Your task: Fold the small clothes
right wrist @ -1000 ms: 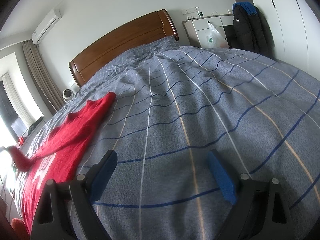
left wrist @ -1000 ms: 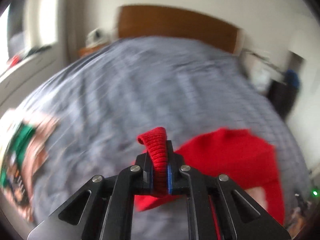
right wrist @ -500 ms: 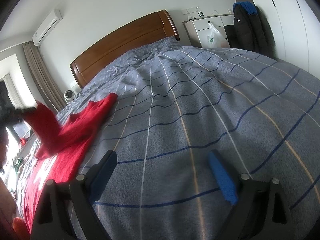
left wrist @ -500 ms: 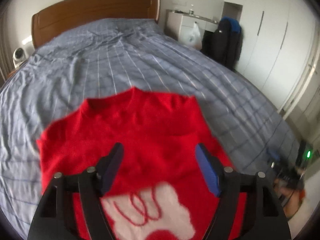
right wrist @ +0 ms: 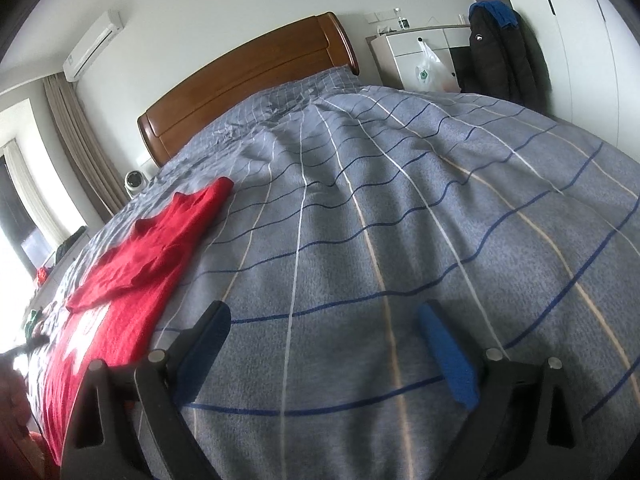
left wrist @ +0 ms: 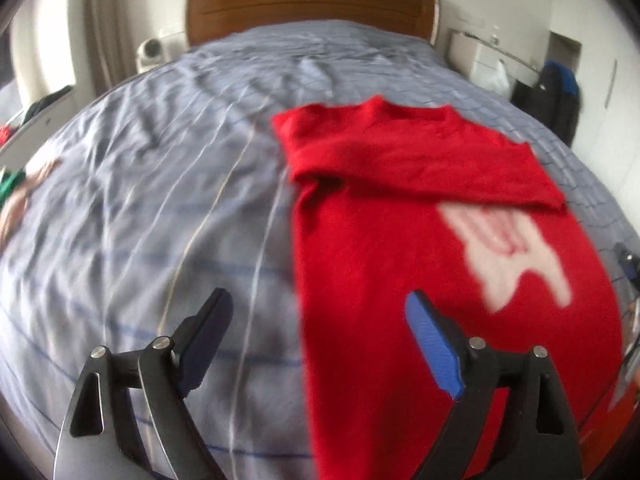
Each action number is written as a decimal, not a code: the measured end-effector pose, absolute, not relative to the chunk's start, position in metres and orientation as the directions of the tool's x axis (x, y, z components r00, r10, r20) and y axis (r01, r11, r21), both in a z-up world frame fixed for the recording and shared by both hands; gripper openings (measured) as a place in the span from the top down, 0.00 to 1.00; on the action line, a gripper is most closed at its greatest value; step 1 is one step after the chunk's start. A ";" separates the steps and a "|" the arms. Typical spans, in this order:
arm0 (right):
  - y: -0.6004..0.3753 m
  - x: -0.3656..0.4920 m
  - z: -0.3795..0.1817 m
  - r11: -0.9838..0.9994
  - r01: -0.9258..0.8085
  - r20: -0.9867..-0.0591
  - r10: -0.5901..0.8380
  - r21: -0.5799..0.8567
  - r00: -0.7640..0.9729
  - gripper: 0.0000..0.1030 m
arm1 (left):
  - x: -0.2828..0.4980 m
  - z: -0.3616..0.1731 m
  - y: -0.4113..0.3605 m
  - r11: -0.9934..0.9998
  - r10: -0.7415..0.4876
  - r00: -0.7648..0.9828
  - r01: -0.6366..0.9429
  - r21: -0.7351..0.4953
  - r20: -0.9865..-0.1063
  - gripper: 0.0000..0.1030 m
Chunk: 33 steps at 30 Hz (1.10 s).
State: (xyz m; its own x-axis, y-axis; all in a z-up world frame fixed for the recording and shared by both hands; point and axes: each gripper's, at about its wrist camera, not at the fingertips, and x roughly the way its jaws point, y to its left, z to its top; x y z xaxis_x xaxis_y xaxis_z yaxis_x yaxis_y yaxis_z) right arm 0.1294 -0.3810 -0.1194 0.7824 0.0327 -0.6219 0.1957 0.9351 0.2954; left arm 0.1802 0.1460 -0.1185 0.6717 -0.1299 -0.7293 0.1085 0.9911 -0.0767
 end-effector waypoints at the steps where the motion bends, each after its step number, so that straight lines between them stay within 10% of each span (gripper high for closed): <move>1: -0.381 0.129 -0.119 0.935 0.196 -0.621 0.033 0.295 0.783 0.08 | 0.177 -0.129 0.149 0.992 -0.123 0.676 0.098 -0.077 -0.727 0.12; 33: -0.381 0.126 -0.121 0.935 0.190 -0.606 0.033 0.300 0.795 0.08 | 0.173 -0.130 0.176 0.993 -0.079 0.758 0.004 -0.116 -0.647 0.07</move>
